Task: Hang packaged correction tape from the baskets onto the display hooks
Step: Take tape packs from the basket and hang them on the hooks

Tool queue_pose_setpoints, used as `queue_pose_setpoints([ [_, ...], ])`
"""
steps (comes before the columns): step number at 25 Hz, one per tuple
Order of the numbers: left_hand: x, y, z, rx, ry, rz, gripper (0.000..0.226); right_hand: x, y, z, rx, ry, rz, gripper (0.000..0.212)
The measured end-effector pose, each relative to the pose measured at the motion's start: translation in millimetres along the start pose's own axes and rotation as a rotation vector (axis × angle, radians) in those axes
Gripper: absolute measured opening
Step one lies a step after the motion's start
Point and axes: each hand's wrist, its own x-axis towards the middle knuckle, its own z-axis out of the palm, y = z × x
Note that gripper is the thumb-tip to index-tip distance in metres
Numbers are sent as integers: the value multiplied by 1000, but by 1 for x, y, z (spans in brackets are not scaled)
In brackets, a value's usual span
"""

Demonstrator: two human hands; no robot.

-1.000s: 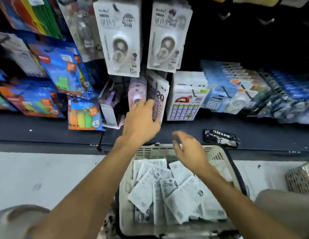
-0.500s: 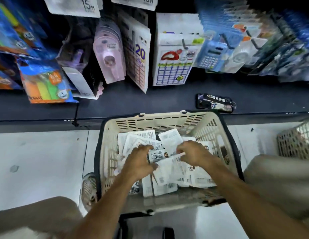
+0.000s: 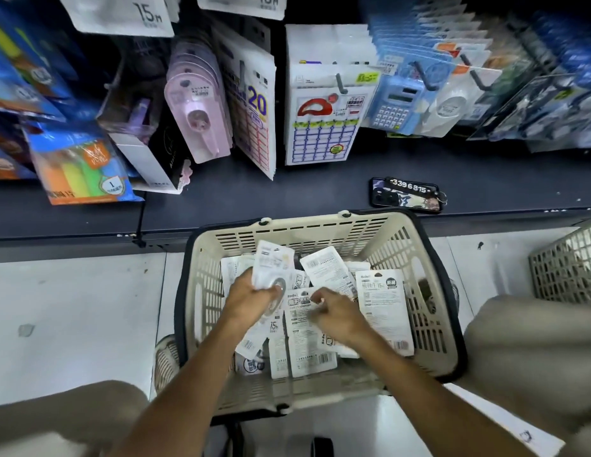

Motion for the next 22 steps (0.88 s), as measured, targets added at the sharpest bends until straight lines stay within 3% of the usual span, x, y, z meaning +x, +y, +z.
queue_pose_setpoints([
  [2, 2, -2, -7, -94, 110, -31, 27, -4, -4, 35, -354, 30, 22, 75],
  [3, 3, -3, -8, -109, 141, -34, 25, -3, -6, 49, -457, 73, 31, 76],
  [7, 2, -2, -12, -98, 182, -34, 23, -6, -25, 54, -664, 142, -22, 36],
  [9, 3, -2, -14, -79, 228, -45, 19, -9, -30, 22, -533, 176, -120, 26],
  [13, 0, -1, -13, -246, 165, -82, 24, -13, -25, -53, 447, 58, -183, 24],
  [14, 0, 0, -12, -313, 124, -105, 23, -13, -22, -58, 533, 9, -184, 22],
  [17, -3, 5, -13, -430, -114, -224, 35, -14, -19, -35, 447, -76, -187, 18],
  [19, -4, 4, -10, -317, -176, -189, 46, -9, -20, -11, 442, -108, -210, 20],
  [20, -3, 1, -9, -227, -125, -149, 45, -4, -19, -1, 411, -59, -209, 25],
  [22, -4, -5, -9, -163, -17, -127, 32, 7, -12, 7, 199, 220, -160, 30],
])
